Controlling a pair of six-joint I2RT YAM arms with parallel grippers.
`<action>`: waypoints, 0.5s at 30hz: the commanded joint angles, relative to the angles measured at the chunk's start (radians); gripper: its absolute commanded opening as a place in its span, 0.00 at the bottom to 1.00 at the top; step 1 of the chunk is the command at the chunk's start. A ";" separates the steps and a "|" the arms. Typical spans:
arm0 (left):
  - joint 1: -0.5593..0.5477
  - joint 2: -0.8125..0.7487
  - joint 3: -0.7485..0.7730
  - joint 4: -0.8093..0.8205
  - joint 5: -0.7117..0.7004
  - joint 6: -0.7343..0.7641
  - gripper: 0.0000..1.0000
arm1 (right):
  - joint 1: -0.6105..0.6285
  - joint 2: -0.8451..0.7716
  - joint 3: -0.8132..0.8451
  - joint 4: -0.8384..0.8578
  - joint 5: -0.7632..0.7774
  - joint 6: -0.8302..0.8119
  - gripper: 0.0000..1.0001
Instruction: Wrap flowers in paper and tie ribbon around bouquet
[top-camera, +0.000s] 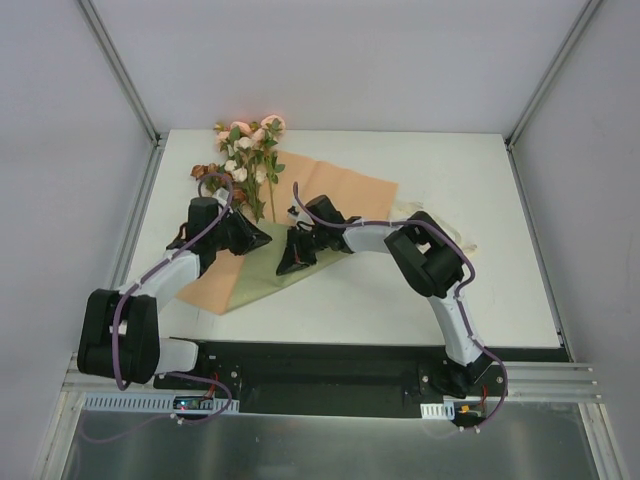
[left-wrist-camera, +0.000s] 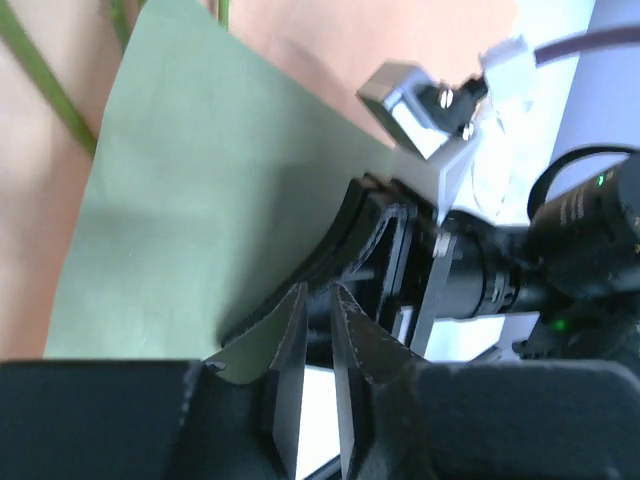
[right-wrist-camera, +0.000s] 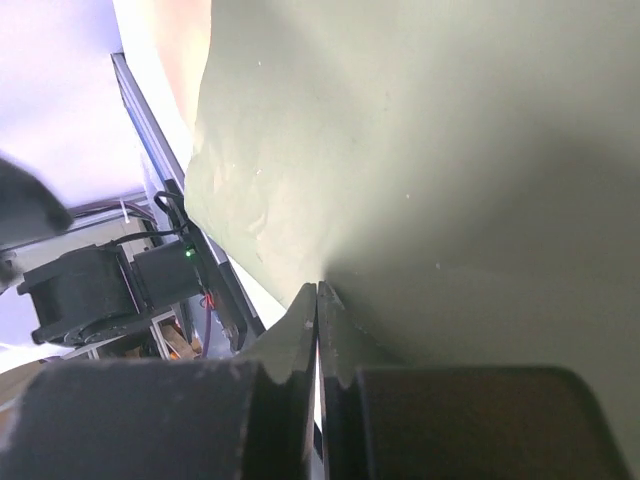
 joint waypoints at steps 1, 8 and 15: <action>0.010 -0.119 -0.129 -0.067 0.003 -0.023 0.07 | -0.005 0.004 0.047 0.010 -0.025 -0.017 0.00; 0.013 -0.141 -0.281 -0.087 -0.084 -0.074 0.00 | -0.004 0.017 0.074 -0.007 -0.048 -0.031 0.00; 0.013 -0.177 -0.371 -0.093 -0.158 -0.109 0.00 | 0.018 -0.003 0.107 -0.035 -0.075 -0.046 0.00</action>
